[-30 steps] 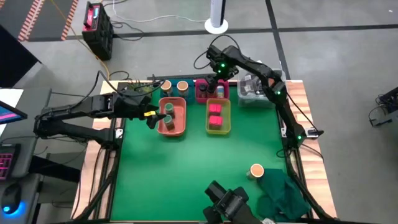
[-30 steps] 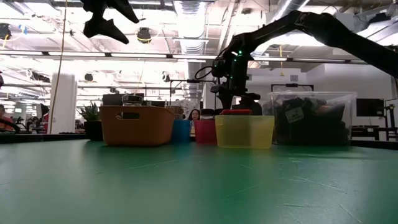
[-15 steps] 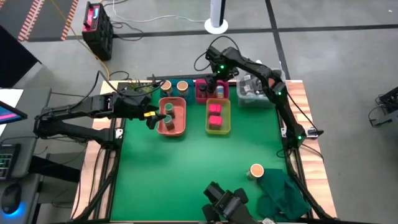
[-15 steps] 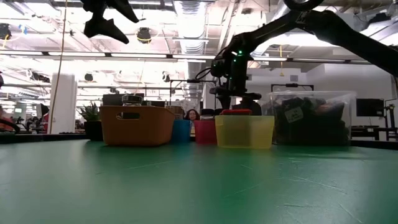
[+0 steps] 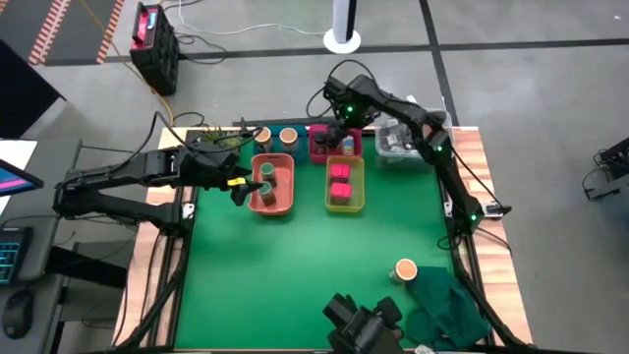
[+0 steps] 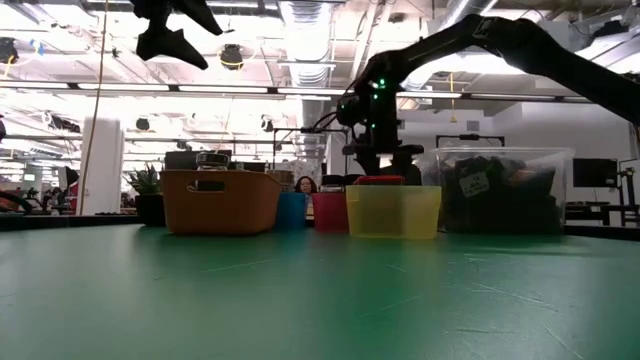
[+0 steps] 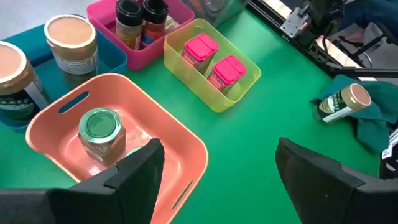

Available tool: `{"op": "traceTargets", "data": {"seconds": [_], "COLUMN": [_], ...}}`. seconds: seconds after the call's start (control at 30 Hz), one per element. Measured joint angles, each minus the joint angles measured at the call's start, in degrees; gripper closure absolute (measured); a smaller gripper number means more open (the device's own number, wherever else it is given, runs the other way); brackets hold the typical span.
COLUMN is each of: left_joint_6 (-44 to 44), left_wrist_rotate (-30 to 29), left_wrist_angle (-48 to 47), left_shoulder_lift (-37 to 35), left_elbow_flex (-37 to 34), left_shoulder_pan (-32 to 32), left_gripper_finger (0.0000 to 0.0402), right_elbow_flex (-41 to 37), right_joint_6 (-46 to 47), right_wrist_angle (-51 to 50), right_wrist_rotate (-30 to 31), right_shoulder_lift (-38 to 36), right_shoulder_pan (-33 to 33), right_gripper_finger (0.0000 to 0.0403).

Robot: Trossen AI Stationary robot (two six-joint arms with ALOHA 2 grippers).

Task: Sort spices by type
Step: Put the black seasoning bottle into the red bin upright

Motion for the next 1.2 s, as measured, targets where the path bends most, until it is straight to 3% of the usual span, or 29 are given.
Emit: {"op": "traceTargets", "data": {"seconds": [0.27, 0.8, 1.2], "left_joint_6": [0.7, -0.3, -1.3], "left_wrist_rotate": [0.1, 1.2, 1.3], "left_wrist_angle": [0.0, 0.0, 0.0], "left_shoulder_lift": [0.0, 0.0, 0.0], "left_elbow_flex": [0.0, 0.0, 0.0], "left_shoulder_pan": [0.0, 0.0, 0.0], "left_gripper_finger": [0.0107, 0.0107, 0.0107], "right_elbow_flex": [-0.6, -8.8, -10.6], "right_joint_6": [-11.7, -15.4, -22.4], "right_wrist_angle": [2.5, 9.4, 10.6], "right_wrist_rotate": [2.2, -3.6, -3.0], "right_shoulder_lift": [-0.2, -0.3, -0.5], "right_shoulder_pan": [2.4, 0.7, 1.6], "right_gripper_finger": [0.0084, 0.0084, 0.0084]}}
